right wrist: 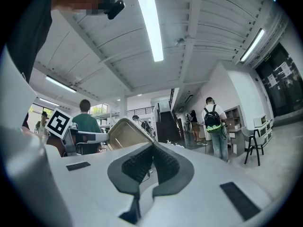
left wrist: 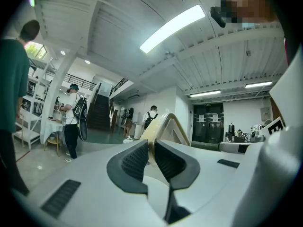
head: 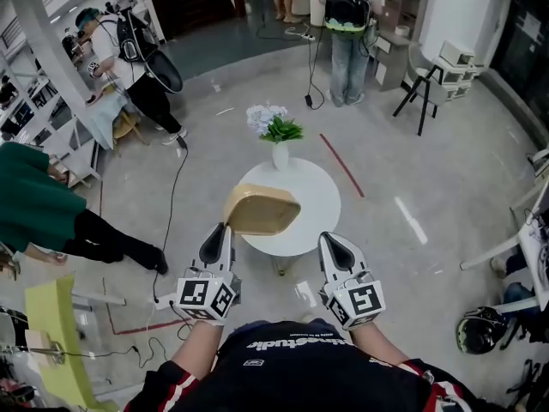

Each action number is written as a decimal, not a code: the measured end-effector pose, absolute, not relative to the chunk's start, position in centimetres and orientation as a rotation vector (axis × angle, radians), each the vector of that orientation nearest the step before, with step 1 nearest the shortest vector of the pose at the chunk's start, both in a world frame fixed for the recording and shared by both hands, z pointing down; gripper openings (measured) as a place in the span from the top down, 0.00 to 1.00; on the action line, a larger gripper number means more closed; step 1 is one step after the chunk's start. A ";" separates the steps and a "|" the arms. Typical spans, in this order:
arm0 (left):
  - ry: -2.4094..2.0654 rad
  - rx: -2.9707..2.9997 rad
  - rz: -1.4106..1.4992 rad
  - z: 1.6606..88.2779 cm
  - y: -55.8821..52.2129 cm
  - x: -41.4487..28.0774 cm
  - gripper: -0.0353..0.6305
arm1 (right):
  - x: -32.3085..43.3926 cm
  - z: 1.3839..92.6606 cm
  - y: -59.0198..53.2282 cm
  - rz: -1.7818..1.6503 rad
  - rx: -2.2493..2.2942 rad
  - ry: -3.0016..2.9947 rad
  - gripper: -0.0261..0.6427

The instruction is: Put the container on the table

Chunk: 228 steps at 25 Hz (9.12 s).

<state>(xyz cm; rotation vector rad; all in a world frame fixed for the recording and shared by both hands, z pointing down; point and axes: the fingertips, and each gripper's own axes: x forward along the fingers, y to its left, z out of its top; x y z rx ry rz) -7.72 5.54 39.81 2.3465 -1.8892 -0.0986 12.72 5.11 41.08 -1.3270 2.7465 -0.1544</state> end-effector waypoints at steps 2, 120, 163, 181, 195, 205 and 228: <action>-1.903 2.333 -0.100 39.6 5.4 -7.1 0.86 | 13.6 41.0 4.9 -0.148 -1.308 2.751 0.94; -1.520 1.672 -0.022 68.5 -27.1 -19.8 0.86 | 3.7 50.2 -27.7 -0.256 -1.492 2.814 0.94; -1.406 1.276 -0.114 85.2 -29.3 -18.1 0.86 | 5.9 53.3 -30.9 -0.337 -1.498 2.853 0.94; -1.405 1.247 -0.064 86.3 -29.3 -17.3 0.85 | 7.8 53.3 -30.9 -0.333 -1.516 2.839 0.94; -1.430 1.267 -0.015 86.1 -29.2 -17.0 0.66 | 8.6 52.9 -30.7 -0.341 -1.529 2.826 0.94; -1.468 1.279 0.027 84.6 -27.8 -17.8 0.66 | 7.8 51.9 -30.0 -0.351 -1.494 2.816 0.94; -1.469 1.514 0.056 77.2 -22.8 -19.8 0.67 | 4.0 48.2 -24.4 -0.275 -1.404 2.807 0.94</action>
